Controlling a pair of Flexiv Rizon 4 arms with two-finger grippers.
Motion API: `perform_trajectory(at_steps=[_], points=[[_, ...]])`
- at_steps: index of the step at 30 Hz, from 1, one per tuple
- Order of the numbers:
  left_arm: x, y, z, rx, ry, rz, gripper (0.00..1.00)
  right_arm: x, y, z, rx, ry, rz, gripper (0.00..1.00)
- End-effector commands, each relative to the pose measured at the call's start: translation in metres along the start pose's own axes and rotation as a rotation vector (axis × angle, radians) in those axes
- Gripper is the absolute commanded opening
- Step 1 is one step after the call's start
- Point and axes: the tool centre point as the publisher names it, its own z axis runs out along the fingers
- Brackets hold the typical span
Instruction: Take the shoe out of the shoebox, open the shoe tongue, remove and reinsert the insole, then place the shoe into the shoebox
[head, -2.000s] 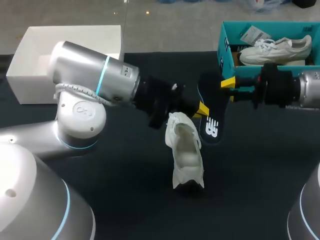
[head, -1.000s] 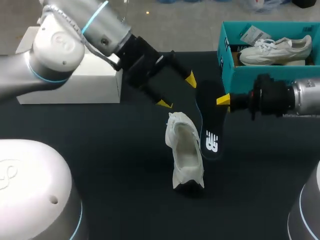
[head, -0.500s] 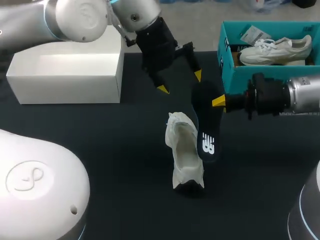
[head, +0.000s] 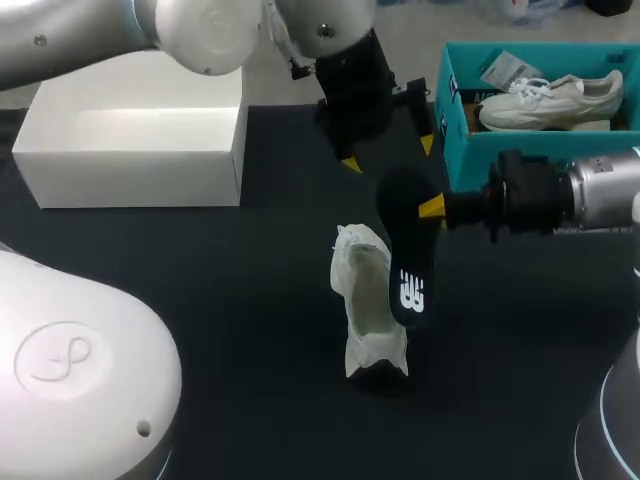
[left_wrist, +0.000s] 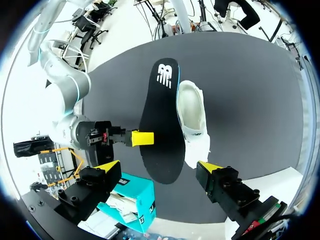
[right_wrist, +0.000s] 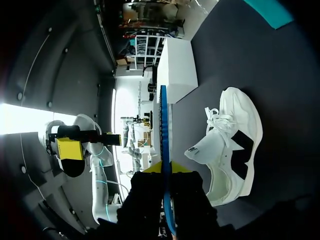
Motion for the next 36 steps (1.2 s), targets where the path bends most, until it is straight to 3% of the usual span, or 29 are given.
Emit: perform_trajectory(at_steps=[1,9,16,26,36], points=[[0.006,-0.001,-0.004,0.031,-0.020,0.005,1.00,-0.004,-0.001,-0.002,-0.008,0.001,0.005,0.00],[0.007,-0.009,0.001,0.080,0.098,0.072,1.00,-0.014,0.003,-0.002,-0.005,-0.020,-0.001,0.00],[0.002,-0.008,0.005,0.071,0.152,0.103,1.00,-0.014,0.001,0.001,0.007,-0.017,-0.004,0.00],[-0.019,-0.007,0.009,0.057,0.133,0.111,1.00,-0.014,0.003,0.004,-0.017,-0.009,0.002,0.00],[-0.018,-0.011,0.010,0.057,0.135,0.111,1.00,-0.014,0.004,0.004,-0.018,-0.006,0.000,0.00]])
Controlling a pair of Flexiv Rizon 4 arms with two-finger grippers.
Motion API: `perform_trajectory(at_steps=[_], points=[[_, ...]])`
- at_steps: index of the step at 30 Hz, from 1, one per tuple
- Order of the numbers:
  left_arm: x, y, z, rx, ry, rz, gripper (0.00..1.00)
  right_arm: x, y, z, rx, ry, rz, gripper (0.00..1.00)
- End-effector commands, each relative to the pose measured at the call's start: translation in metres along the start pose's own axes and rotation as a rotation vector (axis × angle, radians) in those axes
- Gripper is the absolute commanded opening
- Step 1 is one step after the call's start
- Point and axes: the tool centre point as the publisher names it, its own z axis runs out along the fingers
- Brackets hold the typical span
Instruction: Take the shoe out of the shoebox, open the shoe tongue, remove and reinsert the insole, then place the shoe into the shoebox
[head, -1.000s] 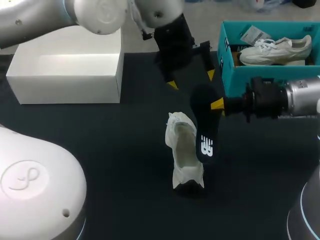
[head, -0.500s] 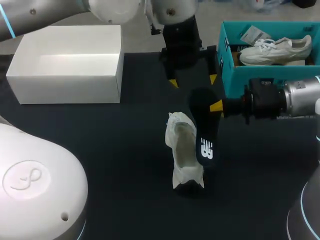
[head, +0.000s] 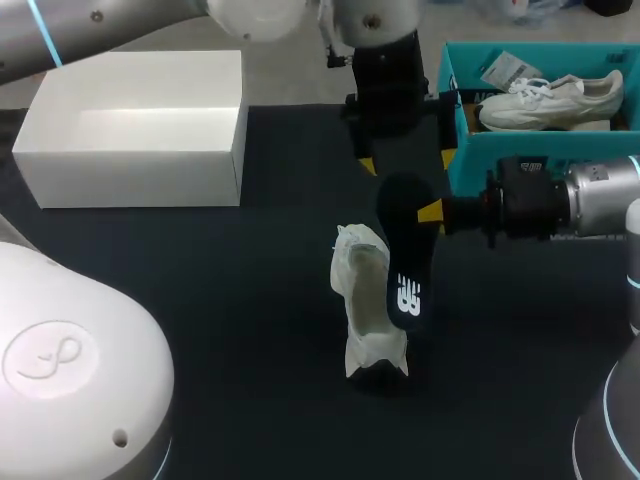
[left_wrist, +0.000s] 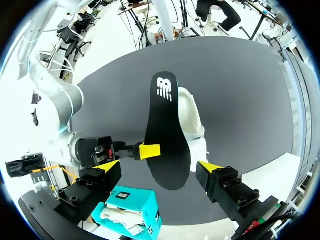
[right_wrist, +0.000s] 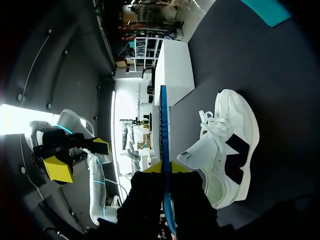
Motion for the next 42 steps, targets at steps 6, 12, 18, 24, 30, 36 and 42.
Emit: perform_trajectory(at_steps=[6,12,18,24,30,36,42], points=[[0.004,-0.001,-0.003,-0.018,0.004,0.018,1.00,0.000,-0.002,0.001,0.000,-0.001,0.001,0.00],[0.004,-0.009,-0.009,-0.032,0.003,0.047,1.00,-0.002,-0.001,-0.002,-0.003,-0.008,0.003,0.00],[0.000,-0.012,-0.011,-0.031,-0.009,0.054,1.00,0.000,0.000,-0.001,-0.007,-0.009,0.001,0.00],[0.002,-0.014,-0.009,-0.021,-0.005,0.054,1.00,0.001,0.000,0.000,0.001,-0.011,-0.004,0.00],[0.004,-0.015,-0.010,-0.027,-0.066,0.046,1.00,0.003,0.000,-0.002,0.000,-0.007,-0.006,0.00],[0.022,-0.015,-0.013,-0.154,-0.408,0.057,1.00,0.002,-0.003,-0.015,-0.015,0.006,0.002,0.00],[0.038,-0.016,-0.014,-0.277,-0.672,0.001,1.00,0.004,0.003,-0.032,-0.060,0.028,0.011,0.00]])
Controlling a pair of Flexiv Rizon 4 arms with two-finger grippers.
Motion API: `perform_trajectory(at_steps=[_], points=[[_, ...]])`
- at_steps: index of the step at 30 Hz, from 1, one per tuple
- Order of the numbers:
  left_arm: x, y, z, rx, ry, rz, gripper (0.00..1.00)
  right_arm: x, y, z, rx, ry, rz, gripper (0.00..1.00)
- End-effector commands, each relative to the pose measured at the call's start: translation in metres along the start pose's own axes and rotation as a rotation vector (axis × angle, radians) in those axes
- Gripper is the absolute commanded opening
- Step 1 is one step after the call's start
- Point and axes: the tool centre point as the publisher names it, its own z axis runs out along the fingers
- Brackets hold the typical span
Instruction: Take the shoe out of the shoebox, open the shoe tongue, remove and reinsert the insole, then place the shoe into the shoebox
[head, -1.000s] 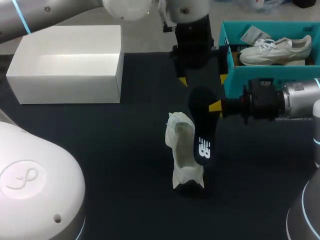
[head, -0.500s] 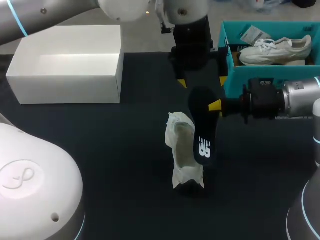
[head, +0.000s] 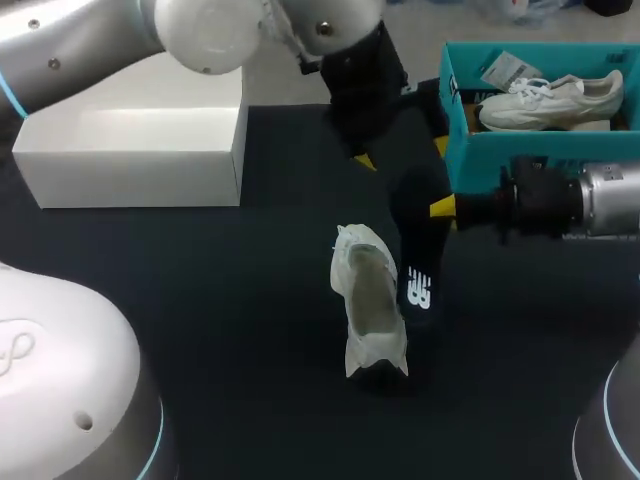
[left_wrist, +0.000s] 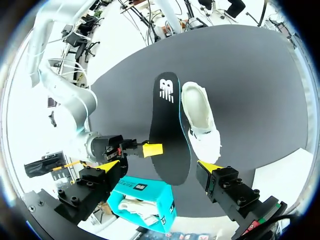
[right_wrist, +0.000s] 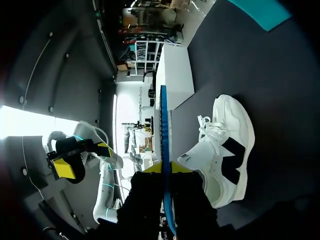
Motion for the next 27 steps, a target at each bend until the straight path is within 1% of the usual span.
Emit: perform_trajectory(at_steps=[1,3,5,7,9,13,17,20,22,24,25,27], points=[[0.037,-0.015,-0.003,-0.229,-0.499,-0.041,1.00,0.004,-0.004,-0.014,-0.025,0.015,-0.001,0.00],[0.038,-0.014,-0.003,-0.244,-0.578,-0.046,1.00,0.007,-0.005,-0.016,-0.030,0.022,-0.001,0.00],[0.038,-0.013,-0.003,-0.292,-0.658,-0.040,1.00,0.012,-0.004,-0.017,-0.034,0.031,-0.002,0.00],[0.038,-0.012,-0.002,-0.319,-0.736,-0.036,1.00,0.017,-0.003,-0.018,-0.042,0.032,-0.008,0.00],[0.039,-0.010,-0.001,-0.324,-0.789,-0.035,1.00,0.020,-0.002,-0.020,-0.052,0.046,-0.003,0.00],[0.040,-0.005,0.004,-0.318,-0.935,-0.056,1.00,0.022,0.001,-0.023,-0.069,0.095,0.033,0.00],[0.036,-0.001,0.005,-0.306,-1.022,-0.069,1.00,0.025,0.004,-0.026,-0.078,0.102,0.038,0.00],[0.032,0.000,0.003,-0.300,-1.092,-0.115,1.00,0.031,0.007,-0.030,-0.107,0.100,0.027,0.00],[0.028,-0.001,0.002,-0.292,-1.117,-0.136,1.00,0.035,0.010,-0.032,-0.125,0.109,0.021,0.00],[0.025,-0.001,0.001,-0.283,-1.173,-0.177,1.00,0.039,0.012,-0.033,-0.133,0.115,0.018,0.00],[0.023,-0.001,0.001,-0.277,-1.184,-0.182,1.00,0.042,0.014,-0.033,-0.134,0.120,0.016,0.00],[0.021,0.000,0.002,-0.263,-1.171,-0.175,1.00,0.046,0.015,-0.031,-0.132,0.124,0.014,0.00]])
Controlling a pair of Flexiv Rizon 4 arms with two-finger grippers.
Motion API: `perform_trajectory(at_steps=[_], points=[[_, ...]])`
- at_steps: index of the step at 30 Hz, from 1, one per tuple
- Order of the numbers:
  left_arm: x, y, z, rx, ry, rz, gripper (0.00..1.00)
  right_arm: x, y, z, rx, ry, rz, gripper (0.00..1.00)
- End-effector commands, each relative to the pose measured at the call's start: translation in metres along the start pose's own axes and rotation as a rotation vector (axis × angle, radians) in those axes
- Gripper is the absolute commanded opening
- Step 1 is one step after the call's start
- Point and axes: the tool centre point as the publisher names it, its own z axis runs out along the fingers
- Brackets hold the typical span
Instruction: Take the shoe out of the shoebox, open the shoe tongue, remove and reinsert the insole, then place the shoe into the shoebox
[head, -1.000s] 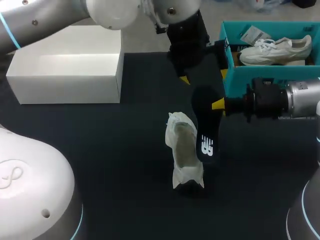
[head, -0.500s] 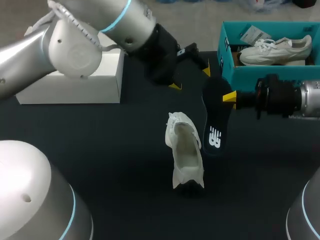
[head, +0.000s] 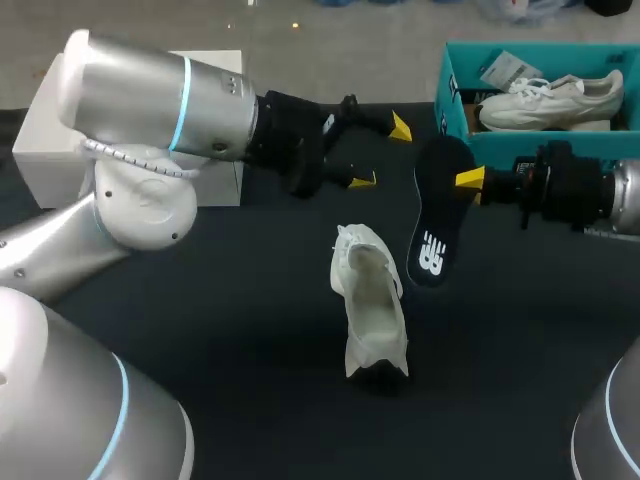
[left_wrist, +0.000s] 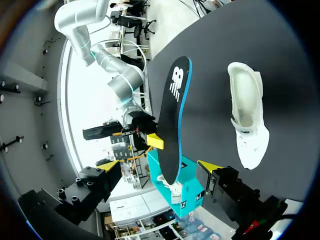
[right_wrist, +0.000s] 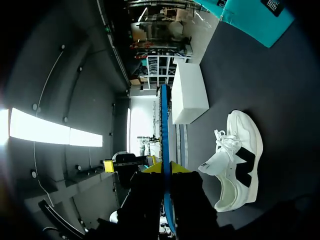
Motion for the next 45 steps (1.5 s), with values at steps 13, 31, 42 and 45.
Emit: perform_trajectory(at_steps=[13,31,42,45], points=[[0.013,-0.002,0.009,0.024,-0.437,-0.063,1.00,0.023,-0.007,0.006,0.055,0.005,-0.006,0.00],[0.012,-0.010,0.022,0.026,-0.402,-0.052,0.44,0.021,-0.022,0.030,0.126,-0.015,-0.004,0.00],[0.022,-0.016,0.031,0.026,-0.366,-0.054,0.37,0.023,-0.027,0.031,0.135,-0.008,-0.006,0.00],[0.023,-0.015,0.033,0.009,-0.351,-0.052,0.29,0.023,-0.028,0.030,0.136,-0.007,-0.006,0.00]])
